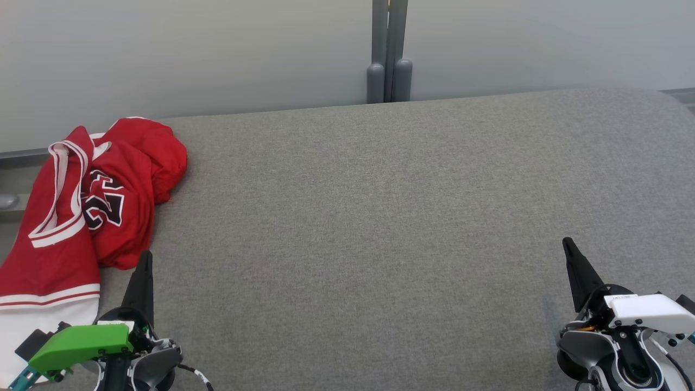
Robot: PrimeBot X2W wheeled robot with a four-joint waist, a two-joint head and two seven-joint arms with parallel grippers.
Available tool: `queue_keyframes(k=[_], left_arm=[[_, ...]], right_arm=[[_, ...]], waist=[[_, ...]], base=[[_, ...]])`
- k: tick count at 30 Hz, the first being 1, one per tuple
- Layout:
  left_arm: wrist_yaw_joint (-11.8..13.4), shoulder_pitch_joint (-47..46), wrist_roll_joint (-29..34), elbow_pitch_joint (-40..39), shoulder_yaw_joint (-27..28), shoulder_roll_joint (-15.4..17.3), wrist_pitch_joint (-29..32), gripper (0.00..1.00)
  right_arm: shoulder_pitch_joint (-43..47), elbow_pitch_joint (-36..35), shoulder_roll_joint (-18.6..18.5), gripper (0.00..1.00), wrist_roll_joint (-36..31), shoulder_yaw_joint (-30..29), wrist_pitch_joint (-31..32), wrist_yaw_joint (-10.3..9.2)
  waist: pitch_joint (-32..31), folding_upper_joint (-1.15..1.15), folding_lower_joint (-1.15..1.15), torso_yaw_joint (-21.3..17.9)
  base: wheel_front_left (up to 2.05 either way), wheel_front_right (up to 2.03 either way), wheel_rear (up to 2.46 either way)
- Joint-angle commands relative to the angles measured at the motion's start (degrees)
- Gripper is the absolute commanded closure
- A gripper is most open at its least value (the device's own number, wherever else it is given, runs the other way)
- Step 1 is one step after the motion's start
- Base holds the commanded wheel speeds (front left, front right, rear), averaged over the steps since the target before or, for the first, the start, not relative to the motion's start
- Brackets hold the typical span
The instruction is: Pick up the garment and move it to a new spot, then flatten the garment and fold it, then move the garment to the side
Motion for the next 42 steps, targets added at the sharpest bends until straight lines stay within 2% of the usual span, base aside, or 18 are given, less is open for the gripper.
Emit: queue_keyframes(k=[1,42], left_arm=[[-0.22,-0.74,0.14,-0.04,0.15,0.01,0.12,1.0],[-0.22,-0.74,0.14,-0.04,0.14,0.01,0.11,1.0]], right_arm=[[-0.6,-0.18,-0.29,1.0,0.44,0.04,0.24,0.04],[-0.61,-0.18,-0.29,1.0,0.44,0.04,0.24,0.04]], waist=[[0.0,0.0,0.0,0.0],[0.0,0.0,0.0,0.0]], base=[[0.0,0.0,0.0],[0.0,0.0,0.0]])
